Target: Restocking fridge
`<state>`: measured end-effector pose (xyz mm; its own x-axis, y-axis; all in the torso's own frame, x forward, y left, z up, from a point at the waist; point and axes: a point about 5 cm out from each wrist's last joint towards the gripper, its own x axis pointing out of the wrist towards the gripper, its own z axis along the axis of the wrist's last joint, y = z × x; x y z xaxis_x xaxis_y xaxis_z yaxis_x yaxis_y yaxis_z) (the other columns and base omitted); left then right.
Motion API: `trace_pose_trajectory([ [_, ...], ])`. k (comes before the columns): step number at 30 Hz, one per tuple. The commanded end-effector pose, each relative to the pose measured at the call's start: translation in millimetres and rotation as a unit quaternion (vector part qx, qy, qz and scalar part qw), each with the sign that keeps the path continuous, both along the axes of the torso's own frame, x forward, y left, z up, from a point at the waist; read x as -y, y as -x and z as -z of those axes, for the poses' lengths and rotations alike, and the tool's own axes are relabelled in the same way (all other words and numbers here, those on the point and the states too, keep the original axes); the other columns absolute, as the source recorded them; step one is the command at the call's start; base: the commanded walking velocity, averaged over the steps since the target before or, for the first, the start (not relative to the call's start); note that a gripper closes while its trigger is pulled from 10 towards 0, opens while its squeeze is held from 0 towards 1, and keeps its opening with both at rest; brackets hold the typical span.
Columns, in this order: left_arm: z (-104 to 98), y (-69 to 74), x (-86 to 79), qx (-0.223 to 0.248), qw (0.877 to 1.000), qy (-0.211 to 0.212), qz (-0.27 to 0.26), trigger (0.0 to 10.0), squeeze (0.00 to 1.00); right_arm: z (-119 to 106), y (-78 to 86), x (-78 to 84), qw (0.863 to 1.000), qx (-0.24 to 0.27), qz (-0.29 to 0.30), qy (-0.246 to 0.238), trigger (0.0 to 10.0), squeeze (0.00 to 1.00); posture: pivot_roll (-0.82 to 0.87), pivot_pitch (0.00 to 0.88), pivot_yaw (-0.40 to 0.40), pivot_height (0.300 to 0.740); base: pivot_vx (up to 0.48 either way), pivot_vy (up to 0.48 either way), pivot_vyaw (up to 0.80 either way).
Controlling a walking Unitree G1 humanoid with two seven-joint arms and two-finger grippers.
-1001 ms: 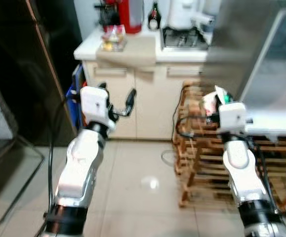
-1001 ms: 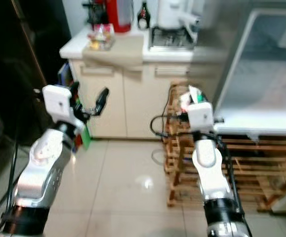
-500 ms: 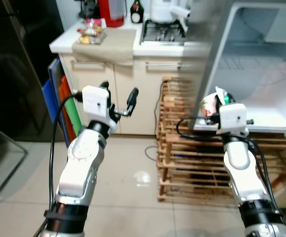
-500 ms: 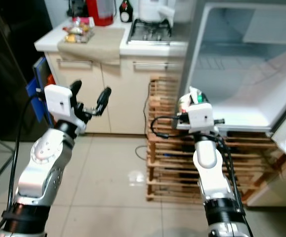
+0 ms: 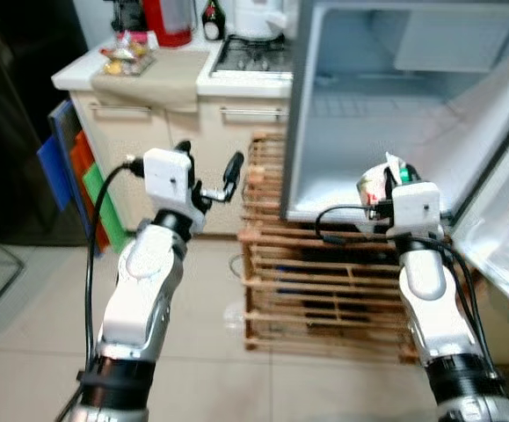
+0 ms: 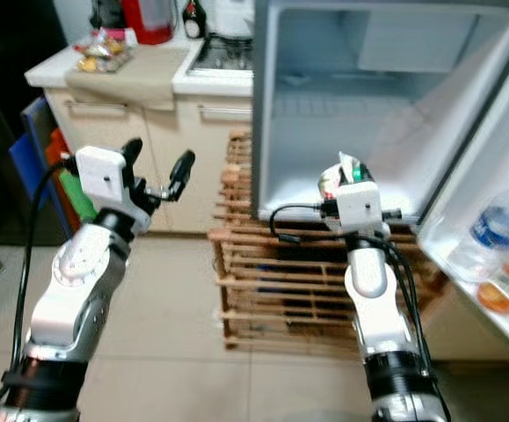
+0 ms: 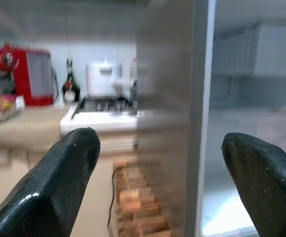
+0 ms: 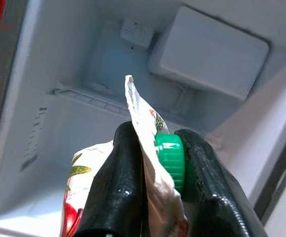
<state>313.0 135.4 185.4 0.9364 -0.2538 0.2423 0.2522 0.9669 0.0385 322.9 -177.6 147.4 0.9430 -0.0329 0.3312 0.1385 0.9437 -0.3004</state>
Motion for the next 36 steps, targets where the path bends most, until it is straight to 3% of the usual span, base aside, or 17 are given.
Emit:
trace_pose_trajectory([
  [1,34,-3.8,-3.7,-0.095,0.995,-0.038,-0.01,10.0,0.0,6,0.4,8.9,1.0,-0.022,0.013,-0.014,0.0,0.0,-0.13,0.0,0.044,0.74,0.27,-0.394,0.0],
  [3,56,-2.5,-3.6,-0.149,0.987,-0.066,-0.005,10.0,0.0,10,1.1,10.9,0.999,-0.032,0.016,-0.022,0.0,0.0,-0.13,0.0,0.046,0.74,0.135,-0.197,0.0],
  [5,60,-0.9,-2.4,-0.157,0.986,-0.061,0.0,10.0,0.0,12,1.1,11.9,0.999,-0.038,0.018,-0.025,0.0,0.0,-0.13,0.0,0.046,0.74,0.0,0.0,0.0],
  [7,51,1.7,2.7,-0.13,0.991,-0.038,0.006,10.0,0.0,13,1.4,11.5,0.999,-0.041,0.019,-0.024,0.0,0.0,-0.13,0.0,0.048,0.74,0.0,0.0,0.0],
  [14,34,-0.9,4.1,-0.075,0.996,-0.048,0.01,10.0,0.0,16,0.9,2.6,0.998,-0.05,0.0,-0.023,0.0,0.0,-0.13,0.0,0.05,0.74,0.062,0.0,0.0],
  [36,31,5.2,14.8,-0.061,0.996,-0.035,0.046,10.0,0.0,18,-3.6,-12.5,0.997,-0.061,-0.034,-0.021,0.0,0.0,-0.12,0.0,0.042,0.74,0.455,0.0,0.0],
])
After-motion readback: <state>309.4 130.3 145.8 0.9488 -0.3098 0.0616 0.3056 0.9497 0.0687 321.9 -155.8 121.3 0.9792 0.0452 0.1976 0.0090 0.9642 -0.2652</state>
